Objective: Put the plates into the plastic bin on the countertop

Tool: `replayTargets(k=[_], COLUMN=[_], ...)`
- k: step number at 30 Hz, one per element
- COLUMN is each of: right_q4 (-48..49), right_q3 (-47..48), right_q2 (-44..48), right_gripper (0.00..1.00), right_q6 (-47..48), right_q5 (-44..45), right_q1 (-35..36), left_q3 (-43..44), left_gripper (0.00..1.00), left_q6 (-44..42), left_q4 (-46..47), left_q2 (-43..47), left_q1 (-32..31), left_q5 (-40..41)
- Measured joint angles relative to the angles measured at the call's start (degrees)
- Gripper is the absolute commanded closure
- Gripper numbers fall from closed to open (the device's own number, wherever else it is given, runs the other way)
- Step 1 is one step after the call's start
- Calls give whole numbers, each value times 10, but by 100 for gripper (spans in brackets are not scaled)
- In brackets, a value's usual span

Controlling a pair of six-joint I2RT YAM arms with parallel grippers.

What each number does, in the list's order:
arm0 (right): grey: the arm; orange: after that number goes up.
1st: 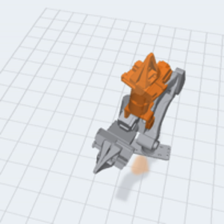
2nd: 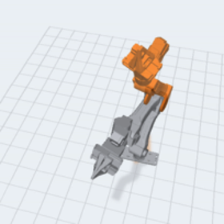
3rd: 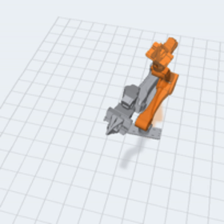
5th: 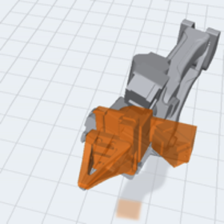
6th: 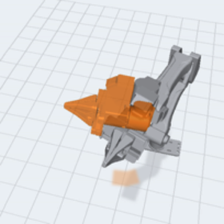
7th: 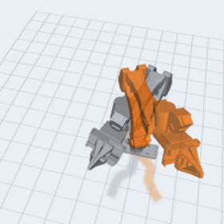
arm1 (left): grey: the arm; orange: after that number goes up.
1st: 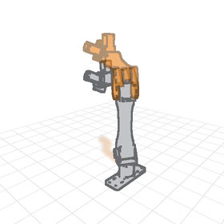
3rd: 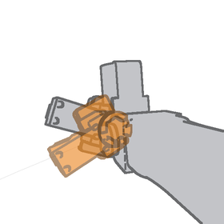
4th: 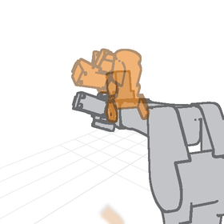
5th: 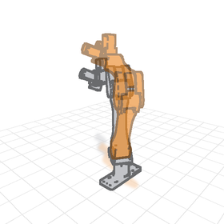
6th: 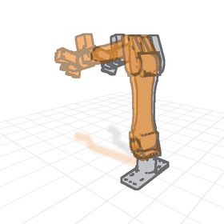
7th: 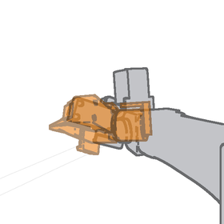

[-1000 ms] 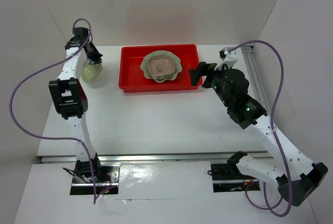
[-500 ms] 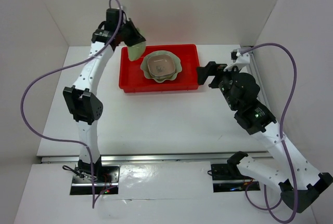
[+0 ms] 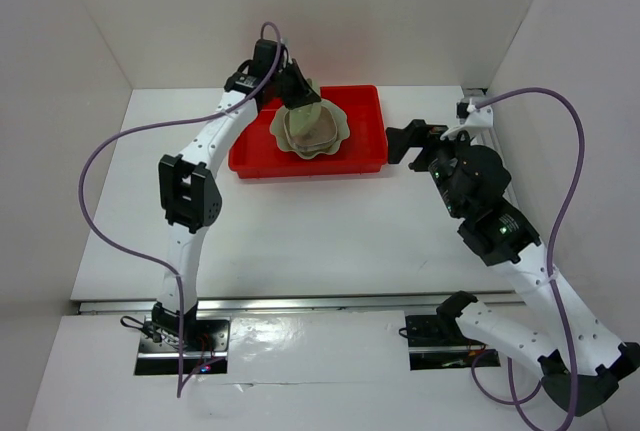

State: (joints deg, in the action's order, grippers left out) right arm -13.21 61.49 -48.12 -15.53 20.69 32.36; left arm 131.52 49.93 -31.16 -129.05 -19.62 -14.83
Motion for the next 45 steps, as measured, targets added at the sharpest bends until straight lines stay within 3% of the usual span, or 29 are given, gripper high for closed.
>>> replayTargets(k=[2,3,5,6,8,10,13,24,29,30,31,32,38,45], right_q4=[0,0,-1,-1,-2,-2,-2,-2,-2,-2,-2,-3,-38,-97], right_q3=[0,0,0,1,3,5,6,7,9,9,9,9,21,38], right_q2=[1,1,0,0,-1,-1,-1,-11,-20,-22,-25,-28,-50,-45], right_gripper=[0,0,0,0,0,0,0,0,0,0,0,0,0,0], right_q6=[0,0,0,1,2,2,2,2,2,2,2,2,-4,-14], right_q5=[1,1,1,1,1,0,-1,-4,-6,-6,-6,-5,11,31], right_q1=[0,0,0,0,0,0,0,0,0,0,0,-2,-4,-4], left_q3=[0,0,0,1,4,5,5,10,-33,-44,-51,-57,-165,-359], left_gripper=[100,94,79,65,48,44,26,25,23,21,8,0,0,0], left_q6=[0,0,-1,-1,0,-3,-4,-20,-37,-41,-48,-59,-109,-145], left_q4=[2,3,10,14,21,25,29,21,1,-8,-19,-29,-88,-138], left_q2=[-5,-5,-6,-6,-7,-7,-7,-5,51,70,88,108,304,612], left_q1=[-4,-6,-9,-10,-10,-10,-10,-10,-9,-8,-7,-5,20,35], left_q5=[0,0,1,2,6,12,23,66,111,118,124,135,217,307])
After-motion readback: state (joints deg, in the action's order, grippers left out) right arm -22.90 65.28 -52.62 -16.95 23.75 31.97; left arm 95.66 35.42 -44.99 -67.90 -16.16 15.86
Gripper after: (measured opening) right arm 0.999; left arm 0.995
